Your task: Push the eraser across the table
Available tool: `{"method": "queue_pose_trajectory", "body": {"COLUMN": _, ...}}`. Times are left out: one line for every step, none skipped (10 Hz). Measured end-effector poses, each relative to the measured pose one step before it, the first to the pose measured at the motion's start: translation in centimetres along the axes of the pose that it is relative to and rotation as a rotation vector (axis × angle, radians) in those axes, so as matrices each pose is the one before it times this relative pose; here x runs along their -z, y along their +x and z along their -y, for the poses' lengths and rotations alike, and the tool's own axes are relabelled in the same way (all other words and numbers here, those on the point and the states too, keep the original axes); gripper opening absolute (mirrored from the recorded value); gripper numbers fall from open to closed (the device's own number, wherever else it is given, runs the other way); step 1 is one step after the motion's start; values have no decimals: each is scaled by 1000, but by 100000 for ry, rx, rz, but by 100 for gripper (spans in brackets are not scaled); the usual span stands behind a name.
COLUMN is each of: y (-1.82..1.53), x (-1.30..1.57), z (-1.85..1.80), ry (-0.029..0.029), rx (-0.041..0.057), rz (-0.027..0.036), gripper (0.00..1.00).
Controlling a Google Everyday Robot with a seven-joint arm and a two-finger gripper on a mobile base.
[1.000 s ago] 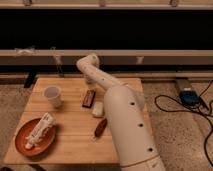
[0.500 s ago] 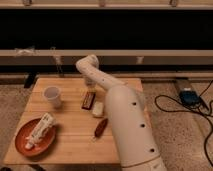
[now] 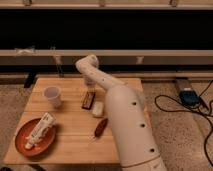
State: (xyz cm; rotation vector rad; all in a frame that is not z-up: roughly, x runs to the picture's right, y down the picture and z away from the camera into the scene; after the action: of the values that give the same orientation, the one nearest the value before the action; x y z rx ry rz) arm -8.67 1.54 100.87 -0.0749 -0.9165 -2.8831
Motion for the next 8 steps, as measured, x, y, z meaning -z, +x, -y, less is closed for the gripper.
{"method": "queue_pose_trajectory", "body": {"y": 87, "x": 42, "z": 31, "ry": 3, "rx": 123, "rz": -84, "gripper": 0}}
{"method": "queue_pose_trajectory", "body": {"y": 25, "x": 5, "z": 7, "ry": 6, "rx": 23, "rz": -34, "gripper": 0}}
{"method": "queue_pose_trajectory", "body": {"y": 13, "x": -6, "z": 22, "ry": 28, "rx": 45, "rz": 9, "gripper": 0}}
{"method": "queue_pose_trajectory", "body": {"y": 128, "x": 68, "z": 272, "ry": 238, "rx": 363, "rz": -111, "gripper": 0}}
{"method": "queue_pose_trajectory", "body": {"y": 343, "x": 135, "z": 909, "ry": 817, "rx": 1408, "rz": -94, "gripper": 0}}
{"method": "queue_pose_trajectory", "body": {"y": 539, "x": 334, "z": 1333, "ry": 994, "rx": 1113, "rz": -176, "gripper": 0}}
{"method": "queue_pose_trajectory", "body": {"y": 568, "x": 391, "z": 1643, "ry": 136, "rx": 883, "rz": -429, "gripper": 0}}
{"method": "queue_pose_trajectory", "body": {"y": 456, "x": 403, "z": 1764, "ry": 455, "rx": 534, "rz": -438, "gripper": 0}}
